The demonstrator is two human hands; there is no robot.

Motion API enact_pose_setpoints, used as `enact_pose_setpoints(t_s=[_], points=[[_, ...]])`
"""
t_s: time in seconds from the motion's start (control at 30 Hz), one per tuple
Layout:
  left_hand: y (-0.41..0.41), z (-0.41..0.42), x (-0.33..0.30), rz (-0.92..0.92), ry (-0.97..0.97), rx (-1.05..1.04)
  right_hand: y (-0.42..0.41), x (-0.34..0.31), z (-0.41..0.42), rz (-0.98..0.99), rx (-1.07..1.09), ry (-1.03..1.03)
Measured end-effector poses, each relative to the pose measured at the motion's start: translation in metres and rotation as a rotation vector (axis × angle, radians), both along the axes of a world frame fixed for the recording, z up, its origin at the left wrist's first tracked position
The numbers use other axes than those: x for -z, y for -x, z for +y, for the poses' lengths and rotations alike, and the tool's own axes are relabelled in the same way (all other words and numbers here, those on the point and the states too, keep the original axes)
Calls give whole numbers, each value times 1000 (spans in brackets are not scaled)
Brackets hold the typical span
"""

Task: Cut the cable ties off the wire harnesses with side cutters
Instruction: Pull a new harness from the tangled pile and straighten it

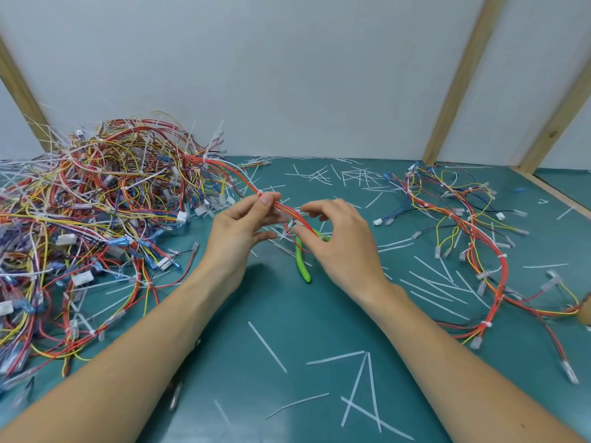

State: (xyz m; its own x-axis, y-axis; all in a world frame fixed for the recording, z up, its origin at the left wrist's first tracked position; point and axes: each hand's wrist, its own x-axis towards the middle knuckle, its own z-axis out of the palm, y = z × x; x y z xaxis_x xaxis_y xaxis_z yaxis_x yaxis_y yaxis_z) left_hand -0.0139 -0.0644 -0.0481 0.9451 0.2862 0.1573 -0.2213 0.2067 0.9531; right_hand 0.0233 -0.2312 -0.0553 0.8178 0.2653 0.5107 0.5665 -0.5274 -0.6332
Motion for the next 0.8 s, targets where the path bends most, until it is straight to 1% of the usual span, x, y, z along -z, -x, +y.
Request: enact_pose_setpoints(t_s=[0.1,0.23,0.33,0.4,0.53,0.63,0.73,0.8], points=[[-1,8,-2,4,155,-2,0,1,-2,-11,39,0],[-3,15,-1,12,270,-5,-3,-3,-5,39,128,-79],[-6,22,-2,3,351,12,-8,-2,-9,19,142,-13],[-8,25,-3,-2,393,51,-8,-2,-10,24,77,-1],[-8,23,-3,-8,443,113,-5,-4,-8,35,-140,15],[-8,24,-3,-1,500,107,-2,-3,-5,99,-153,12],[-9,25,-4,1,554,111,3,-8,-7,161,-167,-94],[-9,25,-5,-8,573,124,6,-12,-7,150,-222,-151]])
